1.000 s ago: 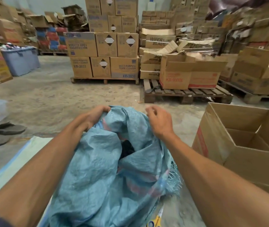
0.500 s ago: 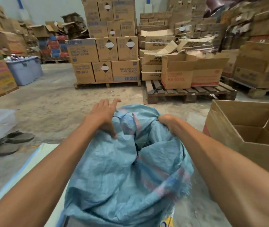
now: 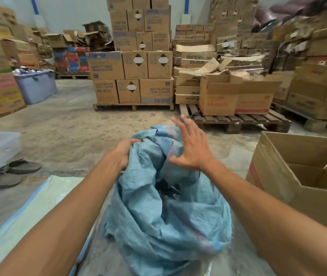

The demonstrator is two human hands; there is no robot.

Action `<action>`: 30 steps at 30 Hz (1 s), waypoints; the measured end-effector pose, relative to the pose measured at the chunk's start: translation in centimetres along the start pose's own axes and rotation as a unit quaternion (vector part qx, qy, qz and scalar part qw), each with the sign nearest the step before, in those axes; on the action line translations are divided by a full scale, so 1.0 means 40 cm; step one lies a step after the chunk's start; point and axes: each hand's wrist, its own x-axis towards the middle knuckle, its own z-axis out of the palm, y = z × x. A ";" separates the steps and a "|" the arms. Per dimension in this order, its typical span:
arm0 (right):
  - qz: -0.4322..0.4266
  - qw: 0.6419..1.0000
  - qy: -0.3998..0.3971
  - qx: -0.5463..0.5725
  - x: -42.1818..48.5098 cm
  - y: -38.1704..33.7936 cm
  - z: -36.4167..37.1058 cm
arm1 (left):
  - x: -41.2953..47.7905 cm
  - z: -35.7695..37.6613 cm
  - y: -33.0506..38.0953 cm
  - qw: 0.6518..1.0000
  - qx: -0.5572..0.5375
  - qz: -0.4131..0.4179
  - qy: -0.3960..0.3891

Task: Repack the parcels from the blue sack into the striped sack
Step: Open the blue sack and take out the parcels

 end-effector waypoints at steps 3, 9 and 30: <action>-0.029 0.994 -0.103 -0.037 0.011 -0.030 0.027 | -0.013 0.014 0.040 0.991 0.120 0.061 -0.014; 0.160 0.945 -0.280 0.048 0.015 0.005 -0.007 | -0.063 -0.058 0.076 0.925 0.371 -0.035 -0.078; 0.050 0.998 0.036 -0.018 0.031 -0.007 0.031 | 0.051 -0.118 -0.010 0.990 -0.099 -0.068 0.079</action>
